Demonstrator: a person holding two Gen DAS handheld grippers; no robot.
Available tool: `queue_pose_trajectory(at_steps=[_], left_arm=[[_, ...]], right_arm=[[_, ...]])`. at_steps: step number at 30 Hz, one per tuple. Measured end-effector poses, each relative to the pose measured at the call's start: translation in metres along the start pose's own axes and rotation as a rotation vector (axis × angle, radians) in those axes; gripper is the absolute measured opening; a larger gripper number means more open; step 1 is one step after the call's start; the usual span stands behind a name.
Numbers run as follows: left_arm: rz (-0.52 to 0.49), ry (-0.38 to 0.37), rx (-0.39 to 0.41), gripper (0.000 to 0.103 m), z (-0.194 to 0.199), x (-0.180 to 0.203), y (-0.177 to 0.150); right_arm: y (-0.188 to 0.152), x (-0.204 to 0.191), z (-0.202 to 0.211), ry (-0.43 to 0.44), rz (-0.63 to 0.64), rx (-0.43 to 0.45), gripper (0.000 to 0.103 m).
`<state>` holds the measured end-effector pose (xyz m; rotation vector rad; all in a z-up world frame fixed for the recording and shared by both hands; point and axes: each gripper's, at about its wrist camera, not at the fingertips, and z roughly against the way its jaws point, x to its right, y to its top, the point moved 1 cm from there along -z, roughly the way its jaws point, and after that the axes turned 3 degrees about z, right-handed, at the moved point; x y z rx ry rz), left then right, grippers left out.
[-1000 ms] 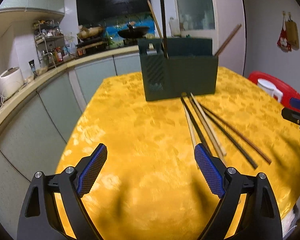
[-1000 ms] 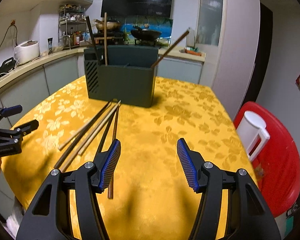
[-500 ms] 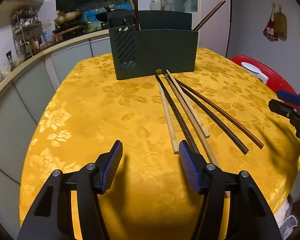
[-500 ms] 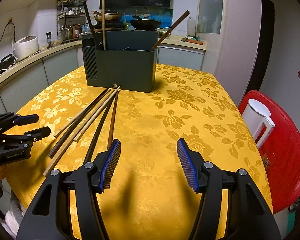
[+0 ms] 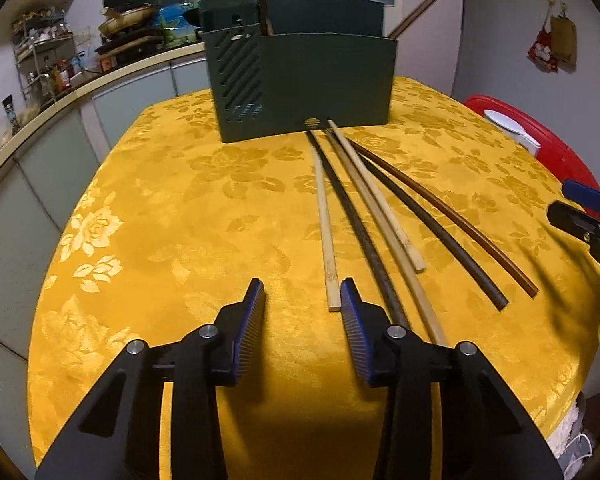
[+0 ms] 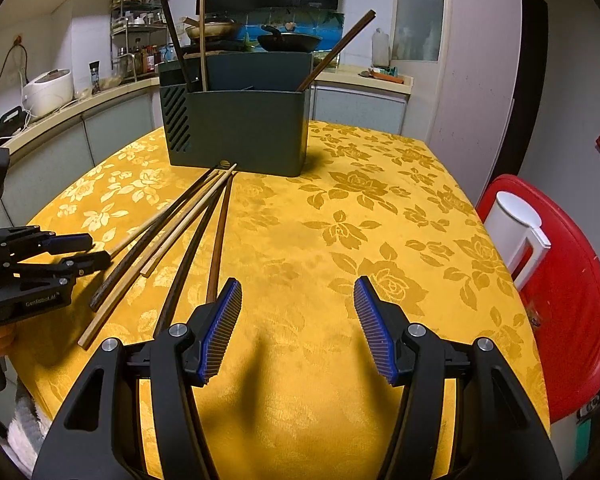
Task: Organize utensils
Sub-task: 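Lower both open tools toward the chopsticks lying on the cloth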
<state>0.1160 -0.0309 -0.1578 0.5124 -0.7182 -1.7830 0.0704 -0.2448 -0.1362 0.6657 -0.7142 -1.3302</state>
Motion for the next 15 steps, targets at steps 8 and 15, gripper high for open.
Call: queue_pose_trajectory(at_steps=[8, 15], left_arm=[[0.051, -0.060, 0.005, 0.035, 0.003, -0.006, -0.003], [0.050, -0.089, 0.015, 0.035, 0.004, -0.001, -0.004]], right_arm=[[-0.008, -0.017, -0.002, 0.073, 0.040, -0.013, 0.047], [-0.020, -0.036, -0.007, 0.125, 0.091, -0.031, 0.042]])
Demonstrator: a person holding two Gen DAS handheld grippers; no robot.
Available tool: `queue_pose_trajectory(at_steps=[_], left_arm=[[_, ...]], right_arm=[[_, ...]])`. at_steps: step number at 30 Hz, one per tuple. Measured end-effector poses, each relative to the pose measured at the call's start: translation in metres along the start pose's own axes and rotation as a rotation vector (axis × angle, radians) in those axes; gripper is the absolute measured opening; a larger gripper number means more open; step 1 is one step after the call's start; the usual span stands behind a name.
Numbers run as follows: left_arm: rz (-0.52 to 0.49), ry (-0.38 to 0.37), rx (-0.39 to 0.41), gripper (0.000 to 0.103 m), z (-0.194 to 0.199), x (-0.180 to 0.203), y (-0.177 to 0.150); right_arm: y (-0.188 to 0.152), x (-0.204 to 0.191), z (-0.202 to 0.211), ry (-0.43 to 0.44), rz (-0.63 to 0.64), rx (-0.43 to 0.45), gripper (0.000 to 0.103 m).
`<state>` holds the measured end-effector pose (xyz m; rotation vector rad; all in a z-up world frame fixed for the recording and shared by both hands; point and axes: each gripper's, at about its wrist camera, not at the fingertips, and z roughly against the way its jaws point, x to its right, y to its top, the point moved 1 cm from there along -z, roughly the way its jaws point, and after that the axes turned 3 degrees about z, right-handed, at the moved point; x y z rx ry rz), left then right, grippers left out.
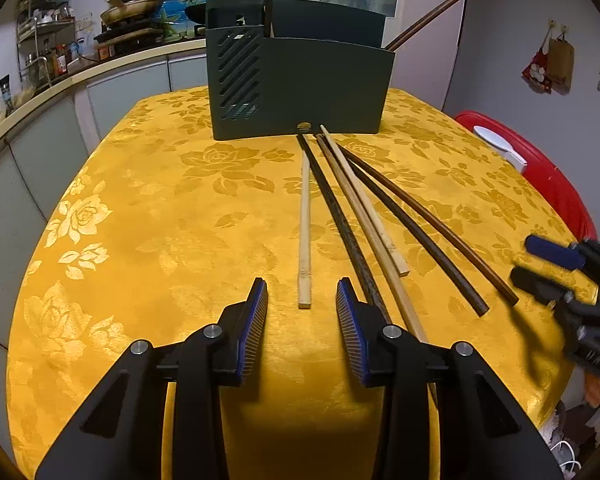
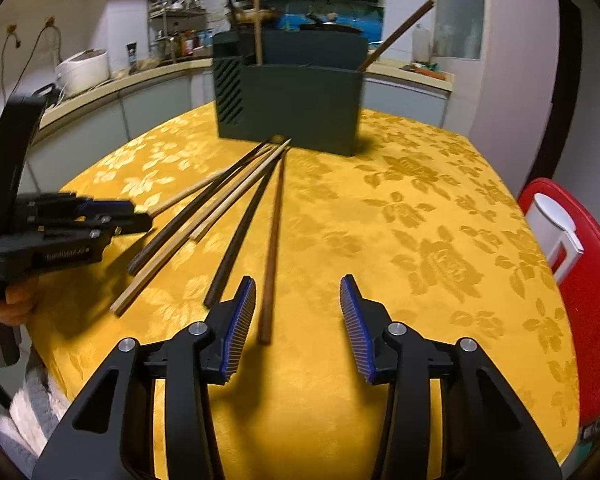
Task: Organize utensils
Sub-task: 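Lower both open tools toward the chopsticks lying on the cloth, then close the left tool on a light chopstick while the right grasps a dark one, then lift both held chopsticks and carry them over the grey holder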
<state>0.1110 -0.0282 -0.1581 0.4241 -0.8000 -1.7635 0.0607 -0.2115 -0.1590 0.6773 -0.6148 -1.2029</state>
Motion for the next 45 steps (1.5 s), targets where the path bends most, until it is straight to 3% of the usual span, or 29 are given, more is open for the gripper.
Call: queue_pose_trajectory(at_steps=[5, 12, 16, 20, 26, 36, 45], left_arm=[[0.009, -0.029, 0.003, 0.033, -0.001, 0.001, 0.001], [0.075, -0.065, -0.002, 0.019, -0.005, -0.007, 0.004], [0.065, -0.056, 0.003, 0.018, -0.004, -0.007, 0.004], [0.029, -0.030, 0.012, 0.007, -0.004, -0.001, 0.001], [0.034, -0.021, 0.013, 0.007, -0.004, 0.000, 0.001], [0.027, 0.027, 0.044, 0.006, 0.008, -0.001, 0.002], [0.027, 0.079, 0.147, 0.006, 0.047, -0.013, 0.019]], right_arm=[[-0.006, -0.005, -0.009, 0.027, -0.009, -0.020, 0.035], [-0.007, 0.001, -0.011, 0.050, -0.056, -0.003, 0.028], [-0.007, 0.000, -0.012, 0.045, -0.046, 0.011, 0.022], [-0.007, -0.004, -0.012, 0.040, -0.016, 0.019, 0.015], [-0.006, -0.005, -0.013, 0.051, -0.001, 0.019, 0.009], [-0.002, 0.006, -0.010, 0.065, -0.050, -0.013, 0.007], [0.018, 0.034, 0.028, 0.044, -0.120, 0.089, 0.007]])
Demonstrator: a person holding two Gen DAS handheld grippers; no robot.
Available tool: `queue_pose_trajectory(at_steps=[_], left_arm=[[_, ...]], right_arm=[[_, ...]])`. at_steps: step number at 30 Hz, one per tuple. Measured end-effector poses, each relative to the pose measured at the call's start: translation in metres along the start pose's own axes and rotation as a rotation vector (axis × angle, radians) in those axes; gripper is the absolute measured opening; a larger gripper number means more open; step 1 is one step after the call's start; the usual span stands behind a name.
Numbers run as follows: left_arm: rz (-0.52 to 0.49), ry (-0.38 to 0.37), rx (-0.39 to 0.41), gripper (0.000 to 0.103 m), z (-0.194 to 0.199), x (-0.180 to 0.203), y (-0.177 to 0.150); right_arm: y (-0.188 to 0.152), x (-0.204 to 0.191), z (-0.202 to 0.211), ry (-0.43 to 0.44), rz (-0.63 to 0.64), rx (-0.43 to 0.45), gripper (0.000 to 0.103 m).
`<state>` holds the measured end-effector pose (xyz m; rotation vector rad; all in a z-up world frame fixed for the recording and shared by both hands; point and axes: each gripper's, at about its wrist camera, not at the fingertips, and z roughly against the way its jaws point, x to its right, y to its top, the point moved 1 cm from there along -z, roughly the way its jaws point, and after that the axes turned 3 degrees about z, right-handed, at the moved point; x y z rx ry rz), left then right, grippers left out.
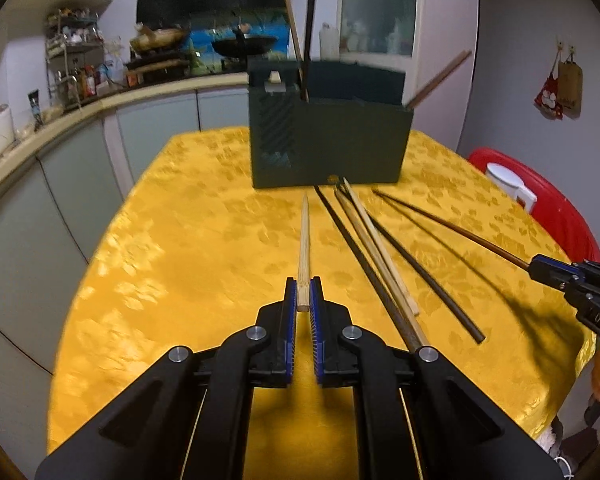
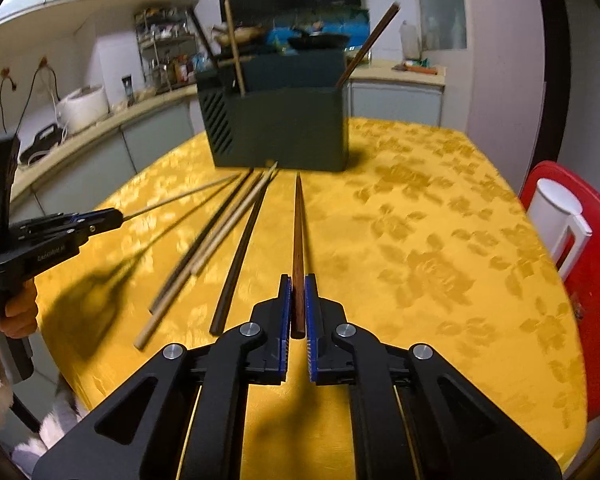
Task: Organize utensils
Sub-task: 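Lift both held chopsticks and carry them over the grey holder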
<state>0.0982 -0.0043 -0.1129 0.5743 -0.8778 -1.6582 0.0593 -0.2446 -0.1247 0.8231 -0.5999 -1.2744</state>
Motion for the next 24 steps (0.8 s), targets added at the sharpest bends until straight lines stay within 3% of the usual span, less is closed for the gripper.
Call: queue_pose_trajectory(at_steps=[14, 24], left_arm=[[-0.018, 0.008, 0.170, 0.006, 0.066, -0.004, 0.050], [-0.045, 0.000, 0.215, 0.006, 0.081, 0.000, 0.082]], right_arm=[[0.055, -0.005, 0.063, 0.008, 0.013, 0.221, 0.007], [0.092, -0.009, 0.071, 0.012, 0.043, 0.274, 0.007]])
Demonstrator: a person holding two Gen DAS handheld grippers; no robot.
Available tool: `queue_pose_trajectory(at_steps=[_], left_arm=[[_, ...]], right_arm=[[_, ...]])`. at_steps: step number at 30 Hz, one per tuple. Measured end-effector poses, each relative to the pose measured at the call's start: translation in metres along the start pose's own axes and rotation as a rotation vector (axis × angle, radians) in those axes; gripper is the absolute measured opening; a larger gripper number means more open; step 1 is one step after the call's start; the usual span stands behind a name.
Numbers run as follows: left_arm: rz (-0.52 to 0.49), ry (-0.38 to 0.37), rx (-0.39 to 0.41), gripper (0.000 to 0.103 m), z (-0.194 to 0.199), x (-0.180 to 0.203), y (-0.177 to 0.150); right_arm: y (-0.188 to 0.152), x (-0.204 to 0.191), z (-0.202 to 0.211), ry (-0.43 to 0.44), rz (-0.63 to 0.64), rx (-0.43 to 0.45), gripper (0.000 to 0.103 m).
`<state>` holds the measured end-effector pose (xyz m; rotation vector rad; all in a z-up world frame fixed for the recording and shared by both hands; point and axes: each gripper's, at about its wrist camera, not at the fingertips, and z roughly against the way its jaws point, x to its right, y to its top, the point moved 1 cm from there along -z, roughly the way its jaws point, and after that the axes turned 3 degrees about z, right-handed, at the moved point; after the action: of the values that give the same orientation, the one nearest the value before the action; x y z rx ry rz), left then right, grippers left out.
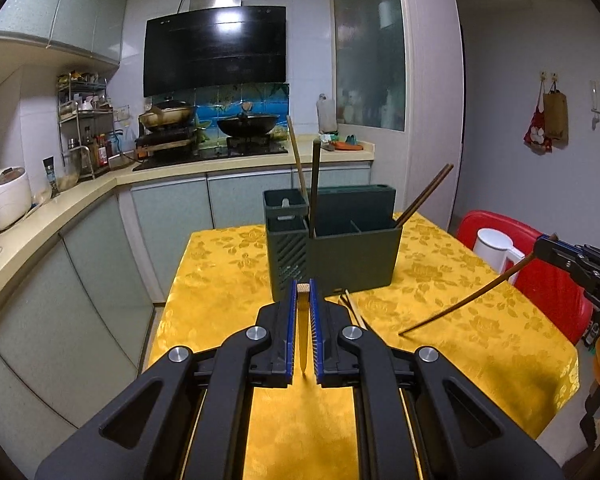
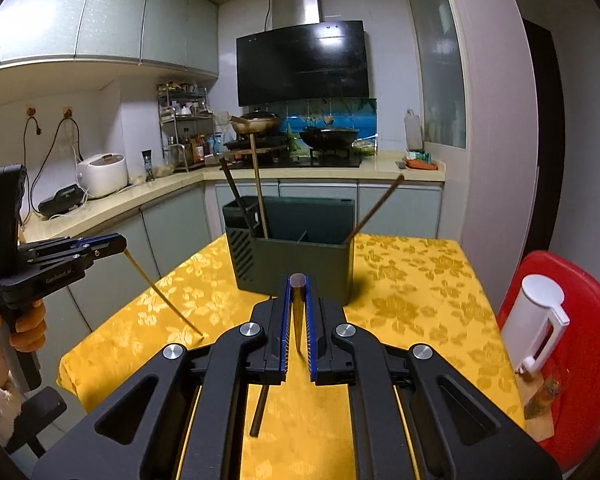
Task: Organize utensils
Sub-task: 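Lift both held chopsticks and carry them over the grey holder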
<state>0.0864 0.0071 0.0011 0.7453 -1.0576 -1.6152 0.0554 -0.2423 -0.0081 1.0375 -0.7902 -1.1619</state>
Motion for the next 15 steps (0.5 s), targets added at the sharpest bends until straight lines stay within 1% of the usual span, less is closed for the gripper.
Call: queue_pose_trajectory(at_steps=[4, 9, 15], left_arm=[[0.012, -0.013, 0.003, 0.006, 0.000, -0.004, 0.009], [0.008, -0.005, -0.006, 0.006, -0.007, -0.007, 0.017], [0.013, -0.018, -0.037, 0.006, -0.017, -0.010, 0.027]], right_arm=[[0.014, 0.004, -0.006, -0.005, -0.002, -0.002, 0.007], [0.031, 0.017, -0.021, -0.044, -0.021, -0.031, 0.007], [0.046, 0.030, -0.034, -0.037, -0.040, -0.069, 0.007]])
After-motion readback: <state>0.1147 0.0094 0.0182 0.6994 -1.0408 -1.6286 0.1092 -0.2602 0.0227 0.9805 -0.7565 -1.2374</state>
